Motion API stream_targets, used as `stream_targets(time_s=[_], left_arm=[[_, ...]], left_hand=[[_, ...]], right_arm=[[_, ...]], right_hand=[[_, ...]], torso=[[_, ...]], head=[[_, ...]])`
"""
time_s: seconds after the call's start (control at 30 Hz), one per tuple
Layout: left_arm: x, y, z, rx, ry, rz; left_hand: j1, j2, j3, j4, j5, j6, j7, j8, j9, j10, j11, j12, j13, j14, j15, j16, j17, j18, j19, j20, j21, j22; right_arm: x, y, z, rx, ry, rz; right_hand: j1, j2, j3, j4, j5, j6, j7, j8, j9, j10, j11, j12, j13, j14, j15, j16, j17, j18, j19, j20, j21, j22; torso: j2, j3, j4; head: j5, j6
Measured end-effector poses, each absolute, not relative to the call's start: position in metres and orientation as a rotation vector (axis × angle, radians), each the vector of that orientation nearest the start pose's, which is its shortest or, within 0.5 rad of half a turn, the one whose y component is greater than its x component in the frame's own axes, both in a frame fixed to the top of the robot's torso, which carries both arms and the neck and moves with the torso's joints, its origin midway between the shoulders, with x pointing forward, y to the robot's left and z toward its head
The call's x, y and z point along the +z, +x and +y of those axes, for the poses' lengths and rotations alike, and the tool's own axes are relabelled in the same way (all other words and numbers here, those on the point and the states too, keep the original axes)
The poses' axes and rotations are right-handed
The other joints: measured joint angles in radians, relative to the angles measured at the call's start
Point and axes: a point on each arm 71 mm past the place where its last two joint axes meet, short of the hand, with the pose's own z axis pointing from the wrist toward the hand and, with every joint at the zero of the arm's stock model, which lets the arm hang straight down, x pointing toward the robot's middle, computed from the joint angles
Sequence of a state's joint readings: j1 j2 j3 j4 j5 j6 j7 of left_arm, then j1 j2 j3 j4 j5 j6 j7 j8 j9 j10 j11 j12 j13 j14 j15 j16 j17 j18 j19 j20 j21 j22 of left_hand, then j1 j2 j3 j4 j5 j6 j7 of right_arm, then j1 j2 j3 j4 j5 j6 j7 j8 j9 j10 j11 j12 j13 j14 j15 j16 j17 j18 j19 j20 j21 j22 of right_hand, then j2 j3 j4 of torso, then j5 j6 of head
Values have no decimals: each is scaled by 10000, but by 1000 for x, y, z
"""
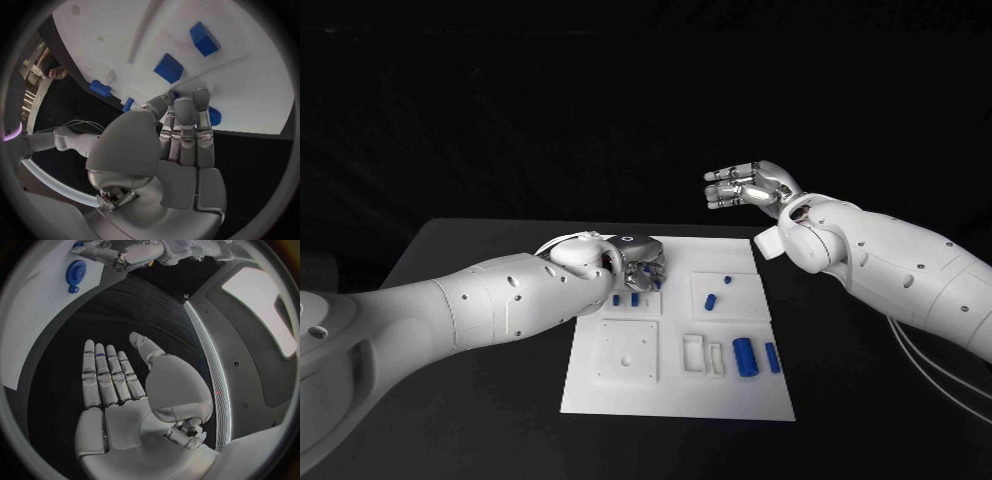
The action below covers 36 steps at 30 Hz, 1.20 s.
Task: Assemble the parts on the task board
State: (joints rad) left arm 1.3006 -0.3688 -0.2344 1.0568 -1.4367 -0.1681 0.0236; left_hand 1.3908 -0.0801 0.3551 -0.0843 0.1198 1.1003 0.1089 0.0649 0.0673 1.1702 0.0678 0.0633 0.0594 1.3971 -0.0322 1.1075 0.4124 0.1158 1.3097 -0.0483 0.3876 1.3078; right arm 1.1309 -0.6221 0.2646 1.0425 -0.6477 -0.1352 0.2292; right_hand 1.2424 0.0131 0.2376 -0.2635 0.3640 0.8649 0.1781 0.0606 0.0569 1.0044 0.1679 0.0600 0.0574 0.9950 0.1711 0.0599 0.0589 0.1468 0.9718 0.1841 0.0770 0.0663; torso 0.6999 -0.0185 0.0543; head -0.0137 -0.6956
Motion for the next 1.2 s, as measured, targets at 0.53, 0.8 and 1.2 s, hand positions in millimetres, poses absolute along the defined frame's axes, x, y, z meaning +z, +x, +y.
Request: stream_targets(time_s=[0.53, 0.8, 1.2], left_arm=[[-221, 541, 79, -6366, 4687, 17755], [-222, 542, 84, -6382, 4448, 17445], [-205, 541, 102, -7009, 3374, 16889]], left_hand=[[180, 379, -171, -163, 31, 1136, -202, -25, 76, 1198, -300, -40, -10, 156, -150, 0, -44, -14, -90, -90, 243, -2], [90, 461, 163, -385, -11, 1219, -215, -25, 95, 1302, -338, -113, -10, 182, -144, 0, -75, -91, -107, -183, 418, -3], [22, 419, 270, -425, 33, 1140, -144, -40, 32, 1122, -263, -70, 24, 181, -142, -46, -85, -155, -151, -176, 498, -4]], right_arm=[[-155, 579, -239, 12427, 6767, 14754], [-156, 580, -241, 12364, 6806, 14747], [-156, 580, -244, 12307, 6821, 14741]], right_hand=[[0, 0, 0, 0, 0, 0, 0, 0, 0, 0, 0, 0, 0, 0, 0, 0, 0, 0, 0, 0, 0, 0], [0, 0, 0, 0, 0, 0, 0, 0, 0, 0, 0, 0, 0, 0, 0, 0, 0, 0, 0, 0, 0, 0], [0, 0, 0, 0, 0, 0, 0, 0, 0, 0, 0, 0, 0, 0, 0, 0, 0, 0, 0, 0, 0, 0]], torso=[[-12, -2, 12], [-16, -7, 12], [-23, -6, 15]], head=[[1, -35], [22, 18], [59, 119]])
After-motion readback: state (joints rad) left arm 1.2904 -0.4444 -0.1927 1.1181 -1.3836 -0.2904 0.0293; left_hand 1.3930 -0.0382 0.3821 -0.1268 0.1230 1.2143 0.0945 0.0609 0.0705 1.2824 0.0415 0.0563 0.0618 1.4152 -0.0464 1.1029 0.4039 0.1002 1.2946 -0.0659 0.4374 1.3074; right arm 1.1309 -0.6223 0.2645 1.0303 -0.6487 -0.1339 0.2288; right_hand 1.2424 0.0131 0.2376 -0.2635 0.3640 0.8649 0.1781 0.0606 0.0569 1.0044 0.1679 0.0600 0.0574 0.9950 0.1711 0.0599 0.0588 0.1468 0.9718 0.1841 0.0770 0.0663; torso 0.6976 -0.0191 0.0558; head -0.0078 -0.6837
